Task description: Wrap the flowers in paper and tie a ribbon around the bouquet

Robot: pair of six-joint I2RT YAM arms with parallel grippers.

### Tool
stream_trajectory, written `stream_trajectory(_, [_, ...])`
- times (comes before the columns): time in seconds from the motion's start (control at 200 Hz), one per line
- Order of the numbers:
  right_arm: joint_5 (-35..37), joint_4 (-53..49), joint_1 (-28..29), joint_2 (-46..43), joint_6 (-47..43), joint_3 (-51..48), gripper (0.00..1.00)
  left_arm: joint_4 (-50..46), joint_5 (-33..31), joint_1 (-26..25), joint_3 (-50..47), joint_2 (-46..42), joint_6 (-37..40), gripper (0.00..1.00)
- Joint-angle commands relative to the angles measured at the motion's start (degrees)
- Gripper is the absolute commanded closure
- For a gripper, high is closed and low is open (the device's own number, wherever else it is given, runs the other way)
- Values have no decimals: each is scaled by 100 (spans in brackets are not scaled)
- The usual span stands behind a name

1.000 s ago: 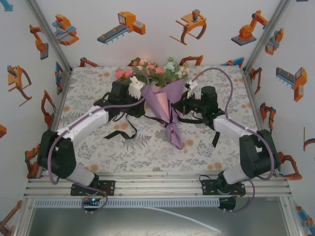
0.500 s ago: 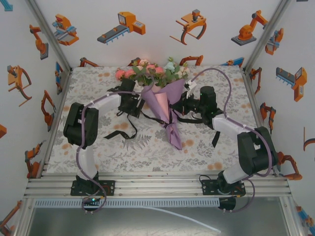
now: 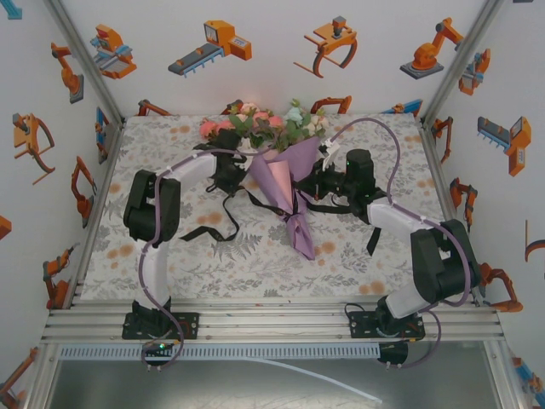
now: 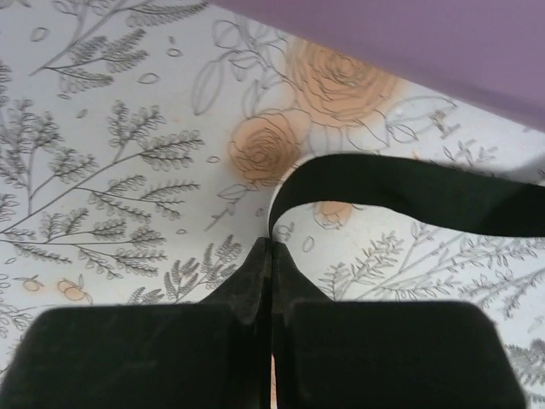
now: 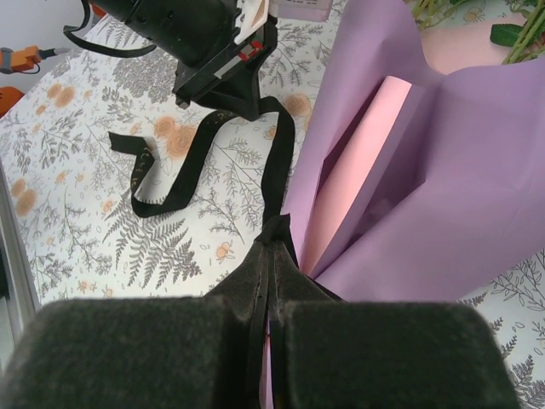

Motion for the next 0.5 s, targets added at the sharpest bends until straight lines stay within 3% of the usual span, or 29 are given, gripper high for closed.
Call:
stream_trajectory(0.0, [100,-35,10,-104,260,141,100,250,700,-54,-329,-1052,-64,100])
stream_trajectory(0.08, [127,-80,10,-202,639,58,100,1210,1089,-115,-952,-2214,-549,100])
stream_trajectory(0.225, [271,-88,6,-368,822,-177,100,3206,1239,-384,-2339,-3817,-1151,100])
stream_trajectory(0.496, [504,-501,7,-228,991,135,100,3123,1184,-819,-2828,-4345,-1271,100])
